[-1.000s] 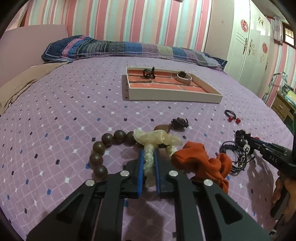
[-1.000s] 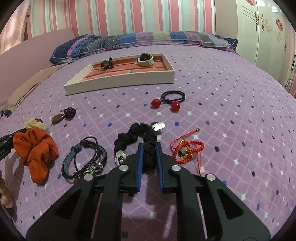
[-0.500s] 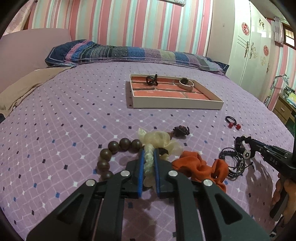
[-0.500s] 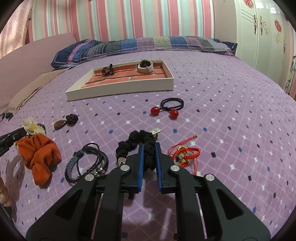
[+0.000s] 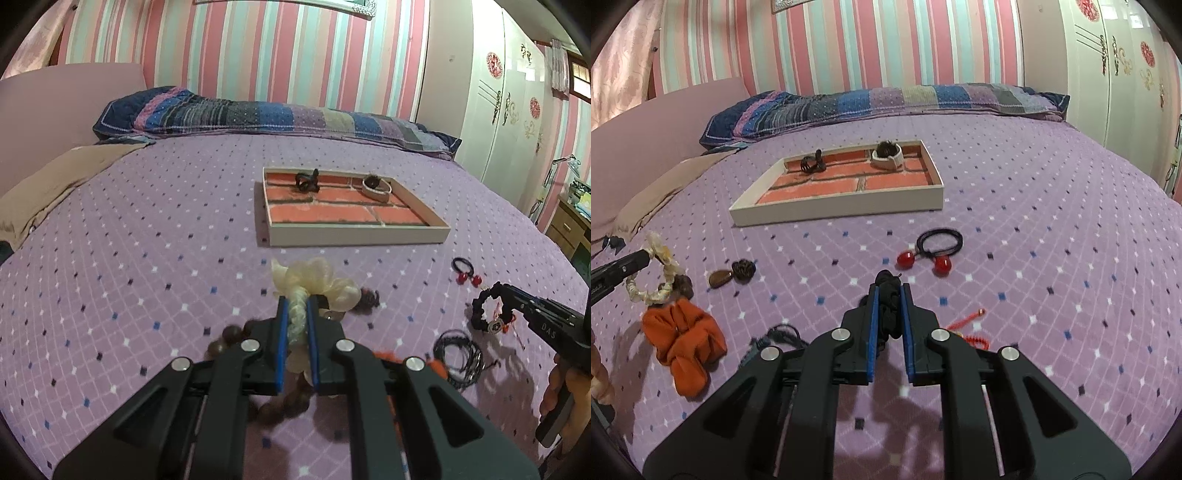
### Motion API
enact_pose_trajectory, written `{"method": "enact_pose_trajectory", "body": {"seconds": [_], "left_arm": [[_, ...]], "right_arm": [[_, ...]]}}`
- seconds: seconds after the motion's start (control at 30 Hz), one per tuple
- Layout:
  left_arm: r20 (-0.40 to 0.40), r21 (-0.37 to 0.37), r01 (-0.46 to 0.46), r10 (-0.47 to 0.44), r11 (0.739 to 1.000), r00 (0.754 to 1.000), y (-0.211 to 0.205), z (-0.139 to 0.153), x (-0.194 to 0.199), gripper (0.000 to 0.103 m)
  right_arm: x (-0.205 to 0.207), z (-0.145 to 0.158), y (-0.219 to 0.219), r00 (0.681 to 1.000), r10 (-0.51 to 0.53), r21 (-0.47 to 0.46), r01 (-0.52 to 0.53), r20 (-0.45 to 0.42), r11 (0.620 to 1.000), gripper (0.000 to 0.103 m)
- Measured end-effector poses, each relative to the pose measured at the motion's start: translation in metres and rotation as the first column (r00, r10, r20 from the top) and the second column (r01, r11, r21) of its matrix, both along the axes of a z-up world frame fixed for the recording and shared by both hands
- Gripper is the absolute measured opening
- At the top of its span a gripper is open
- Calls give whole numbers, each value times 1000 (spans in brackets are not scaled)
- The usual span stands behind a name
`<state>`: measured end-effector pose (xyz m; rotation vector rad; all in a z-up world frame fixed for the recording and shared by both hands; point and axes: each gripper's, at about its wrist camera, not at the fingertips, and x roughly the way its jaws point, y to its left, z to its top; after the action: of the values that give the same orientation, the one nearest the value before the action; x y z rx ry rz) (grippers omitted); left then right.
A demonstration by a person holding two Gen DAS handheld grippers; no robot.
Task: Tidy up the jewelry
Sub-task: 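Carry both scrunchies into the tray and open both tools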
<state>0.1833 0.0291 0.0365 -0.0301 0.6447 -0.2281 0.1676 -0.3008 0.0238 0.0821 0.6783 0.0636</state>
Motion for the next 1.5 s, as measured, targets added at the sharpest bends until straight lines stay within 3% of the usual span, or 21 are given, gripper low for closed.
{"method": "enact_pose_trajectory", "body": {"seconds": [0.43, 0.77, 0.97, 1.23, 1.5], "left_arm": [[-5, 15, 3, -3, 1000, 1000, -26, 27, 59, 10], [-91, -30, 4, -6, 1000, 996, -43, 28, 161, 10], [-197, -45, -23, 13, 999, 980, -52, 5, 233, 10], [-337, -23, -85, 72, 996, 939, -50, -41, 314, 10], [-363, 114, -84, 120, 990, 924, -63, -63, 348, 10]], "right_arm": [[55, 37, 2, 998, 26, -15, -26, 59, 1000, 12], [160, 55, 5, 998, 25, -48, -22, 52, 999, 12], [230, 42, 0, 1000, -5, -65, 6, 3, 998, 12], [302, 4, -22, 991, -69, -38, 65, -112, 997, 12], [338, -20, -22, 967, -105, -98, 84, -234, 992, 12]]}}
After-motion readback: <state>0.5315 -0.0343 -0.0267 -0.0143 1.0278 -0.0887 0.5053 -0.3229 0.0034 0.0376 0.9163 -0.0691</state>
